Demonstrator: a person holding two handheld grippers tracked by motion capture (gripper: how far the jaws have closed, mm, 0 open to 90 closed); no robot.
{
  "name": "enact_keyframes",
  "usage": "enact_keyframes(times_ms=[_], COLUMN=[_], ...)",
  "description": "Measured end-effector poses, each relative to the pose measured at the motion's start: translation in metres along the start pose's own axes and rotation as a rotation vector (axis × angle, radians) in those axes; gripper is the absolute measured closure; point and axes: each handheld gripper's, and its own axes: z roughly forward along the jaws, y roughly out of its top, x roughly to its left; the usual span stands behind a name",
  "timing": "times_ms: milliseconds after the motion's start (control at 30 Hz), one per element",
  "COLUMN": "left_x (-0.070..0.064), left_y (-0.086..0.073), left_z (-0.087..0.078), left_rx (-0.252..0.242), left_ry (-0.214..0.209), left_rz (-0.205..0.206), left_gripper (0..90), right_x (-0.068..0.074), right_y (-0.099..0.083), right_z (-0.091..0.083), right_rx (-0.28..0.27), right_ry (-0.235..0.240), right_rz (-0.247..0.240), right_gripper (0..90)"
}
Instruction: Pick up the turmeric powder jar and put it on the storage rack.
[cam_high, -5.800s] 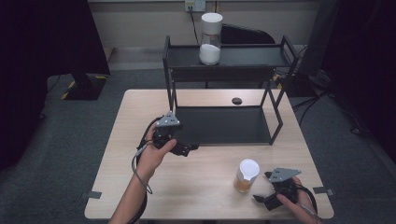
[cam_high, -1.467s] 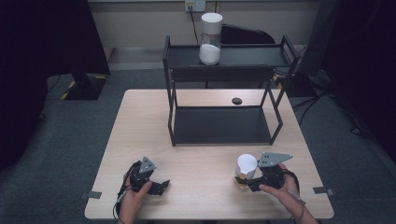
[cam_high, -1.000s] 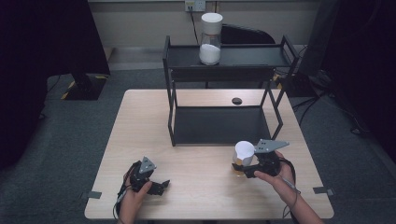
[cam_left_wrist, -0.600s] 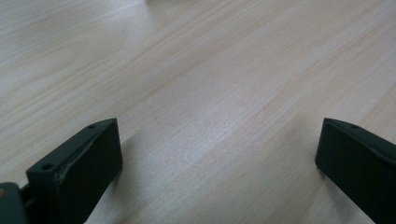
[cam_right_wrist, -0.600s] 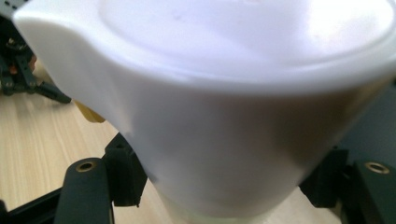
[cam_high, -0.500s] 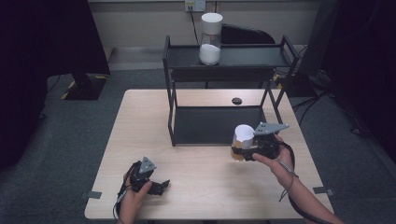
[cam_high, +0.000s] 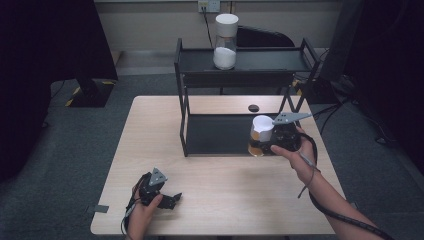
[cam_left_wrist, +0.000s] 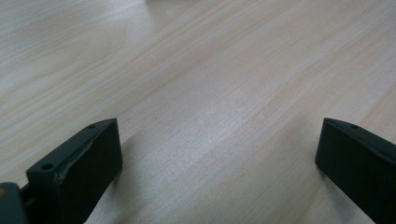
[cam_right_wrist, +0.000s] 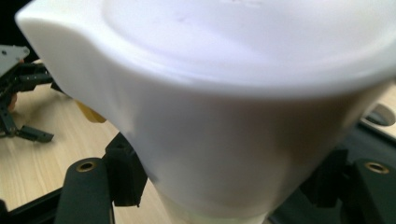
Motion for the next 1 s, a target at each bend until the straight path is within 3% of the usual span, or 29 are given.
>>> enact_keyframes(times_ms=[467, 1000], left_x=[0.0, 0.0], left_y=[0.0, 0.0], left_z=[0.0, 0.0], left_rx=[0.0, -0.002], left_ry=[0.0, 0.001], left_rz=[0.0, 0.0], left_gripper=[0.0, 0.0], right_x=[-0.005, -0.015], right_y=[0.048, 0.099], right_z=[-0.017, -0.037], right_rx=[-0.02, -0.034], right_ry=[-0.014, -0.082], right_rz=[-0.024, -0.034], right_gripper=[30.3, 30.4])
